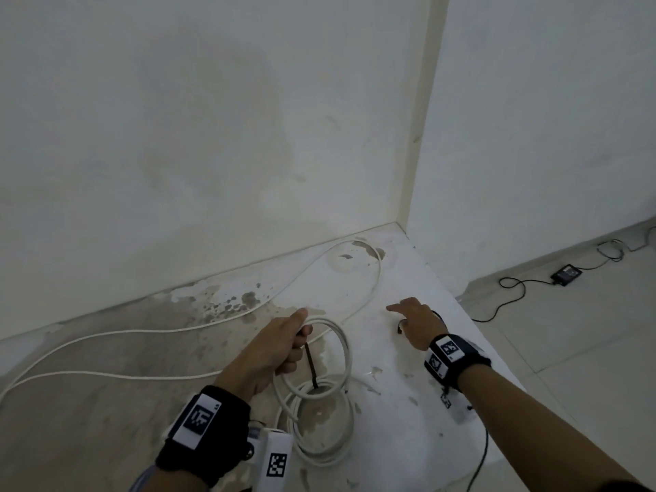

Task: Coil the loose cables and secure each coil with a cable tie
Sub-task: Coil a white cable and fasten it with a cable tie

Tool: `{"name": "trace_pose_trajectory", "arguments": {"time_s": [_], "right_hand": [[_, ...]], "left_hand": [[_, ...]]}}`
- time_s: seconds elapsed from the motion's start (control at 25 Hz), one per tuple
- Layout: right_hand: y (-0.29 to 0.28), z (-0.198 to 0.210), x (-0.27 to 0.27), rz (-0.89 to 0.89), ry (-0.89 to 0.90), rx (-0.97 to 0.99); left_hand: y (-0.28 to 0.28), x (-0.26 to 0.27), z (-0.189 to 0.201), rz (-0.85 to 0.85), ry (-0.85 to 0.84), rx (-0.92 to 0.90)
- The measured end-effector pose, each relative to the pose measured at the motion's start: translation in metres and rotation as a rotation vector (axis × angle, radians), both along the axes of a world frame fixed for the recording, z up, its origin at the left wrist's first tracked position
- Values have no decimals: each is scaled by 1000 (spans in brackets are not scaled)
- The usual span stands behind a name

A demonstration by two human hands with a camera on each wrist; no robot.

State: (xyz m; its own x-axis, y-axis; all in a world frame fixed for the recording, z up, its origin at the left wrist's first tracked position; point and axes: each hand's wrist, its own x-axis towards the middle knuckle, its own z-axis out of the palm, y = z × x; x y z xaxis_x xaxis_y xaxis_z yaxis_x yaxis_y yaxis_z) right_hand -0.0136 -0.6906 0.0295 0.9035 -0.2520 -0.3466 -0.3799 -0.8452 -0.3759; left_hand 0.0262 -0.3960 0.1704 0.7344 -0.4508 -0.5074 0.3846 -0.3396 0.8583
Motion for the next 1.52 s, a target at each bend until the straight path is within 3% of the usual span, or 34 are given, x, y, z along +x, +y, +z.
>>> {"name": "trace_pose_trajectory", "arguments": {"time_s": [0.12, 0.2, 0.32, 0.48, 0.6, 0.68, 0.76, 0.88, 1.04, 1.24, 1.4, 1.52], "right_hand": [[-6, -23, 9, 191, 122, -186], [-5, -31, 6, 161, 72, -208], [-3, -36, -3, 118, 36, -171], [-1, -29, -13, -34, -88, 48], [15, -2, -19, -251, -363, 303], [34, 27, -18, -338, -516, 343], [61, 65, -16, -364, -653, 344], [100, 114, -12, -406, -770, 519], [142, 139, -7, -352, -912, 525], [168, 147, -5, -428, -872, 590], [189, 163, -13, -503, -809, 949], [198, 164, -19, -519, -793, 1101]], "left_hand": [[5, 4, -3, 18, -21, 30], [9, 8, -6, 43, -22, 34], [9, 10, -8, 58, -23, 35], [10, 11, -13, 99, -30, -6], [17, 10, -16, 191, -40, -78], [20, 11, -14, 253, -48, -129], [21, 11, -9, 291, -62, -177], [17, 8, 1, 255, -123, -208], [13, 1, 14, 229, -228, -197], [14, -9, 23, 208, -295, -197], [18, -15, 23, 260, -319, -145], [24, -15, 22, 307, -385, -91]]}}
